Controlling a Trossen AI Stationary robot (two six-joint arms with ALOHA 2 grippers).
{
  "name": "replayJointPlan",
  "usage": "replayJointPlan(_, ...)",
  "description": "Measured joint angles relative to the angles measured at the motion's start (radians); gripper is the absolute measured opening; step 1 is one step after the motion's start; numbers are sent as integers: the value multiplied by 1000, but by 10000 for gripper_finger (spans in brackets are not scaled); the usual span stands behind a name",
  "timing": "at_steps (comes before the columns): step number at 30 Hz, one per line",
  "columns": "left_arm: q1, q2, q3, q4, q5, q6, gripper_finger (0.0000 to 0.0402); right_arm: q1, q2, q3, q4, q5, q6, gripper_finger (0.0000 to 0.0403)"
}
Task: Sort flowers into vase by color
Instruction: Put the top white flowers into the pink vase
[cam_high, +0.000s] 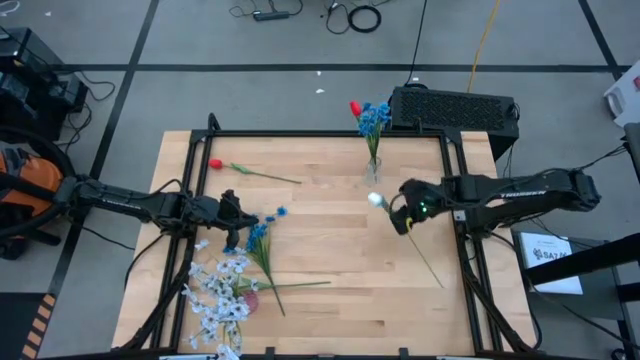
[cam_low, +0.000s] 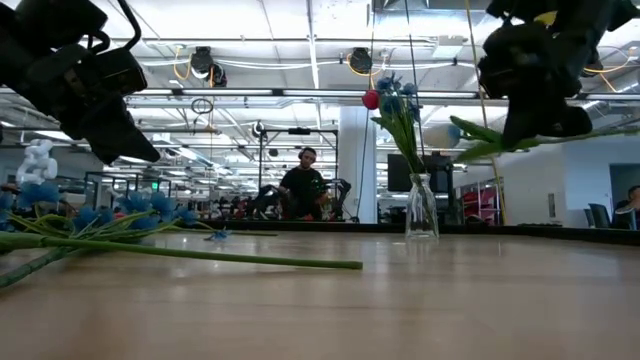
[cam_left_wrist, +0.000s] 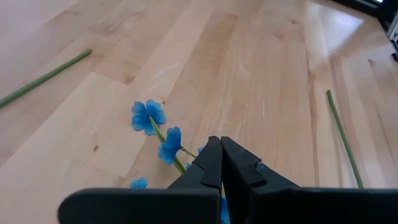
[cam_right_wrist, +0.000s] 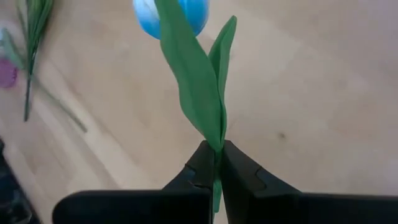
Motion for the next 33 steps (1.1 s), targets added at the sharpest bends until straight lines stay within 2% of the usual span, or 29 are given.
replayJointPlan(3, 0, 0, 0, 0, 0, -7, 4, 57, 40, 0, 80, 28, 32, 4)
replayJointPlan(6, 0, 0, 0, 0, 1, -8, 4, 117, 112, 0, 330, 120, -37, 4)
replayJointPlan(12, 0, 0, 0, 6, 16, -8, 4, 229, 309, 1, 1183, 375, -523, 4)
replayJointPlan(15, 0, 0, 0, 10, 48, -8, 4, 264, 391, 2, 1486, 413, -791, 4)
replayJointPlan(17, 0, -3, 2, 8, 56, -5, 4, 280, 426, 2, 1553, 413, -874, 4)
replayJointPlan(25, 0, -26, 81, 8, 53, 99, 4, 296, 487, 2, 1592, 417, -842, 4)
replayJointPlan(29, 0, -30, 142, 17, 51, 216, 4, 273, 504, 6, 1715, 421, -896, 4)
replayJointPlan(33, 0, -29, 178, 152, 45, 311, 4, 229, 522, 67, 1767, 418, -997, 4)
